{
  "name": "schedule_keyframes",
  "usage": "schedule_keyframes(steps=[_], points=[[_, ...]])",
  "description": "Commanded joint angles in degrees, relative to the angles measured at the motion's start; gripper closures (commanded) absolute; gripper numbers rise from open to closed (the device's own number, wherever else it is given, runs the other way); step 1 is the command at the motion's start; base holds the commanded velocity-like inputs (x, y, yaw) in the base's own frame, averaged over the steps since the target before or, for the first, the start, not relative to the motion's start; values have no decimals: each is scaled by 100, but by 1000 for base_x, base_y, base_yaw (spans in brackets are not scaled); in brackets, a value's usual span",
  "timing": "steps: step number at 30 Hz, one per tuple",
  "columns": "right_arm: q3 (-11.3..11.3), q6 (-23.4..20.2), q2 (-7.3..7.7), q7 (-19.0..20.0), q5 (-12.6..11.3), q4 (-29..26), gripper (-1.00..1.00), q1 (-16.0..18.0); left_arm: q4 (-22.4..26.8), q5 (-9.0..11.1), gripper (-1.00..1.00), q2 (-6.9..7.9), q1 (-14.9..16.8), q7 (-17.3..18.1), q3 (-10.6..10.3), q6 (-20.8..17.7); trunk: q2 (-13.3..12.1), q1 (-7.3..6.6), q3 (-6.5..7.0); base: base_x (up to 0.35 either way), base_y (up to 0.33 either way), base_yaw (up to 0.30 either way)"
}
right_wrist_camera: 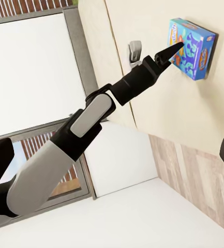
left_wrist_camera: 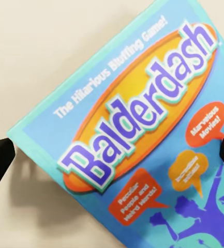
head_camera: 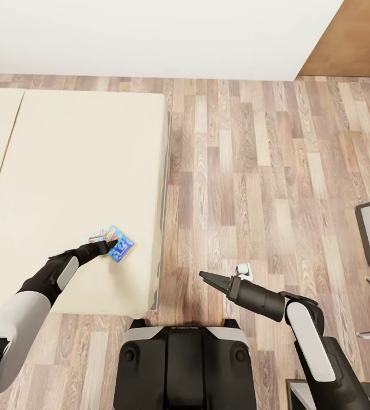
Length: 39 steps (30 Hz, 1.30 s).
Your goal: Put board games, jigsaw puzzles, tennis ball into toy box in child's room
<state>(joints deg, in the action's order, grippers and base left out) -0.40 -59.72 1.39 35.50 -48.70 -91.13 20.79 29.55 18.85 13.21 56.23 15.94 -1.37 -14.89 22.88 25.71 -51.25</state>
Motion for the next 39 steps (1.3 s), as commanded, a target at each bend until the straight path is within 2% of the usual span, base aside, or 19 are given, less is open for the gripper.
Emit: schedule_keyframes(steps=[1,25,39], points=[[-4,-22,1,35,27,-1,-100,3,-11,5,-100,-17,-6,14,-30,-34,4,7,-7,0,0,0],[4,-16,-15,36,27,-1,-100,4,13,13,-100,-30,-7,67,-37,-48,4,7,-9,0,-77,0],[4,-15,-16,36,30,-1,-100,4,19,14,-100,-53,-7,57,-37,-50,4,7,-9,0,-139,0]])
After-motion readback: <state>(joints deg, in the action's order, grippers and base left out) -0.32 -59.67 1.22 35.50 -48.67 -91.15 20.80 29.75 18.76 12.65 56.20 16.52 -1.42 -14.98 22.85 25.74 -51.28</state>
